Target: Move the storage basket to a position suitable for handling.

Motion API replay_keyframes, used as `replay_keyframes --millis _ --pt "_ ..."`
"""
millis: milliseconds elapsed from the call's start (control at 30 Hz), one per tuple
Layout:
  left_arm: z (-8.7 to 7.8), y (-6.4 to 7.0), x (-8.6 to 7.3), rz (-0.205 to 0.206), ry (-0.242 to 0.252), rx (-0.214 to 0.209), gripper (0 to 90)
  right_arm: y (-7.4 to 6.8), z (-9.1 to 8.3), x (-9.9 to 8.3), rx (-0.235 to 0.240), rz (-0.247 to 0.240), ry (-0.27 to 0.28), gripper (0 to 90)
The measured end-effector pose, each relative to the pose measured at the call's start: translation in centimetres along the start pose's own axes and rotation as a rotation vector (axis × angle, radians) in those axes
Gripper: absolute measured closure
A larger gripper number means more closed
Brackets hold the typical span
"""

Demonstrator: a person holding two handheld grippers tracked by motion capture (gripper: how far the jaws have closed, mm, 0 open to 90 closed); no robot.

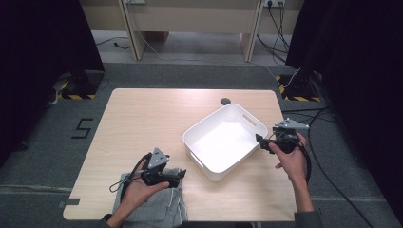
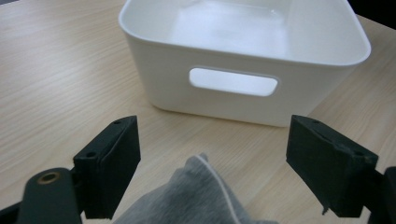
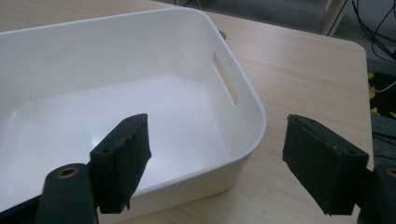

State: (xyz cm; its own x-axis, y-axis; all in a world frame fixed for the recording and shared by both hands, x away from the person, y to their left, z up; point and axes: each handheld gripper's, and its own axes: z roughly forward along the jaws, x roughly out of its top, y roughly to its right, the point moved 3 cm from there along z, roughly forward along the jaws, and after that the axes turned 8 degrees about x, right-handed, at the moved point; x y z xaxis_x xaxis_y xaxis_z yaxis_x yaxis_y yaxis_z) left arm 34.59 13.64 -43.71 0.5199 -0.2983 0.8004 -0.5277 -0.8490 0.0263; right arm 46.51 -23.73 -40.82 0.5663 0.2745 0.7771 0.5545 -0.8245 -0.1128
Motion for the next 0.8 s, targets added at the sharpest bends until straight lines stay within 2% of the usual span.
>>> replay_keyframes --millis 133,200,400,600,667,700,733,800 --pt "0.6 0.5 0.5 0.006 0.001 -0.009 18.4 0.4 1.1 0.3 0.007 0.01 -0.02 27.3" --pt "1.4 0.8 0.9 -0.017 -0.001 -0.026 20.4 0.9 2.4 0.2 -0.001 0.024 -0.063 30.8" --pt "2.7 1.2 1.4 -0.025 -0.012 -0.044 26.5 1.6 4.1 -0.4 0.003 0.027 -0.12 39.5" --pt "3.9 1.4 2.0 -0.03 -0.017 -0.035 33.0 1.7 4.1 -0.9 0.0 0.023 -0.13 43.0" --pt "4.3 1.5 2.2 -0.041 -0.024 -0.047 35.0 1.7 4.0 -1.1 0.011 0.041 -0.127 43.4" --pt "4.3 1.5 2.2 -0.041 -0.024 -0.047 34.5 1.7 3.9 -1.1 0.006 0.054 -0.124 43.5" --pt "4.3 1.4 2.6 -0.058 -0.021 -0.066 36.3 1.6 3.8 -1.3 -0.005 0.056 -0.124 43.4" --pt "4.3 1.3 3.1 -0.062 -0.018 -0.066 37.3 1.4 3.6 -1.5 -0.012 0.056 -0.117 42.8"
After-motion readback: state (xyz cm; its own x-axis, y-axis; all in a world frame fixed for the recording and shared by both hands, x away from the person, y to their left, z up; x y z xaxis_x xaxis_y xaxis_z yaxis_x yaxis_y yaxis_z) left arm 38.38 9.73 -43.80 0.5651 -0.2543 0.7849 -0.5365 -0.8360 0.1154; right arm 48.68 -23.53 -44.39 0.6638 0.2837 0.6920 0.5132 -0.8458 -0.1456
